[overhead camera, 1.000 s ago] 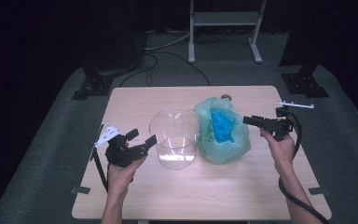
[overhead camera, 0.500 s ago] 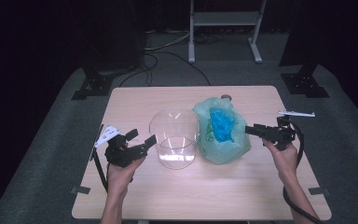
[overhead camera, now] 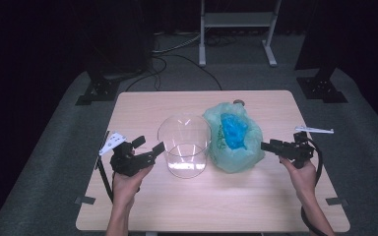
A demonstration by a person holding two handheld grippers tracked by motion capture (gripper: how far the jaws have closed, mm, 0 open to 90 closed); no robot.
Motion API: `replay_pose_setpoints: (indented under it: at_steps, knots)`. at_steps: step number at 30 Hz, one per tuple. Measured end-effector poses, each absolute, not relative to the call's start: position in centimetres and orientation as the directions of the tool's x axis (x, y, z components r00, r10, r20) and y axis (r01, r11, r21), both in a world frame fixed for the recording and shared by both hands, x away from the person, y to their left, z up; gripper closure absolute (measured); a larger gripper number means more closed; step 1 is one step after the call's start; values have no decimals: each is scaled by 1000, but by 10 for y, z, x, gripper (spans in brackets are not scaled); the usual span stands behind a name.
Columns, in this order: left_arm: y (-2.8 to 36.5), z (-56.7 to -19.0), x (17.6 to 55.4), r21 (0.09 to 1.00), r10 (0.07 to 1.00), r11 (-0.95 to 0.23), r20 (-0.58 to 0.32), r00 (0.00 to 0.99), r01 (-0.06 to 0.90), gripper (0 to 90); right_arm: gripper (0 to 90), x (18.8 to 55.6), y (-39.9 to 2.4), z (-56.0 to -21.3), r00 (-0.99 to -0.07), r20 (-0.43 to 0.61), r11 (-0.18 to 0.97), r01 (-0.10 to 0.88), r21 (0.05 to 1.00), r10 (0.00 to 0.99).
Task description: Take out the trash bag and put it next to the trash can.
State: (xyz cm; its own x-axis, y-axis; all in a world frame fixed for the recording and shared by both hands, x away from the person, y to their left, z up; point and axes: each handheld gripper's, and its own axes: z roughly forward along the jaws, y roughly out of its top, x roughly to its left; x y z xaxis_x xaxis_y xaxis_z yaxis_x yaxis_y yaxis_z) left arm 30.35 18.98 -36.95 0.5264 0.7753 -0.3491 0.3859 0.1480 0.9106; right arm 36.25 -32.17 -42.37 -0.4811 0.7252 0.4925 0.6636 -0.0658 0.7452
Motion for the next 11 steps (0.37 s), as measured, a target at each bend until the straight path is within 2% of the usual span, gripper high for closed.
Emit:
replay_pose_setpoints:
  at_steps: [11]
  knots:
    - [190, -368, 302, 913, 775, 145, -344, 530, 381, 96, 325, 340, -331, -441, -479, 478, -65, 654, 754, 736]
